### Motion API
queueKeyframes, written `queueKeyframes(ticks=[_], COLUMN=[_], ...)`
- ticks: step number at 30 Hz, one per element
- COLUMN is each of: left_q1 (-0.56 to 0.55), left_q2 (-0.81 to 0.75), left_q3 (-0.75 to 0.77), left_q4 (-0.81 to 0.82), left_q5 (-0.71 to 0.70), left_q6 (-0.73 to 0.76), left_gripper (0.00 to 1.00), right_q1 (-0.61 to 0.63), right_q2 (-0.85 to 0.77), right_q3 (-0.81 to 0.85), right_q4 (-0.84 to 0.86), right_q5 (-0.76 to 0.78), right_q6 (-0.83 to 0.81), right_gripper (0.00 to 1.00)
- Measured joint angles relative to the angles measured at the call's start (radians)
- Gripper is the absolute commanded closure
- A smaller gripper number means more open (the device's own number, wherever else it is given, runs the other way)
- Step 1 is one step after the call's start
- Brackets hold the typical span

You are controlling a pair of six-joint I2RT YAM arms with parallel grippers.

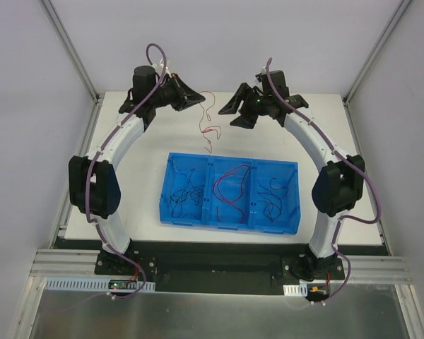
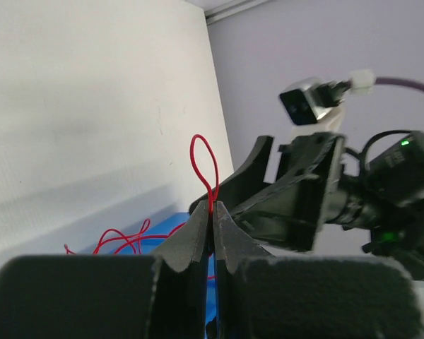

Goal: Untangle the cables

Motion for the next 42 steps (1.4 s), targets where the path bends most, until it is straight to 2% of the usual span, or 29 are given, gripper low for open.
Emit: queueKeyframes(ticks=[7,14,31,37,42], left_q1=[0.022,0.023,0.023,0.019,0.016], left_q2=[0.0,0.0,0.0,0.0,-0.007], left_q3=[0.002,0.01,0.034,0.034,0.034], left_q4=[0.092,0.174,0.217,0.229,0.236], left_q5=[0.023,0.045,0.048,0.049,0.049], left_q6=[-0.108,-0.18,-0.219,-0.229,-0.245], left_gripper=[1.0,1.0,1.0,1.0,1.0], right_q1=[0.0,0.004,0.053,0.077,0.112], right_q2=[0.0,0.011,0.047,0.054,0.056], right_q3=[-0.084,-0.085,-0.104,-0.104,-0.106], right_q4=[0.005,0.049,0.162,0.211,0.232], right_q5=[-0.011,-0.062,-0.075,-0.023,0.087], right_q6=[-0.065,-0.062,-0.002,0.017,0.01], right_gripper=[0.41,0.41,0.39,0.38,0.47])
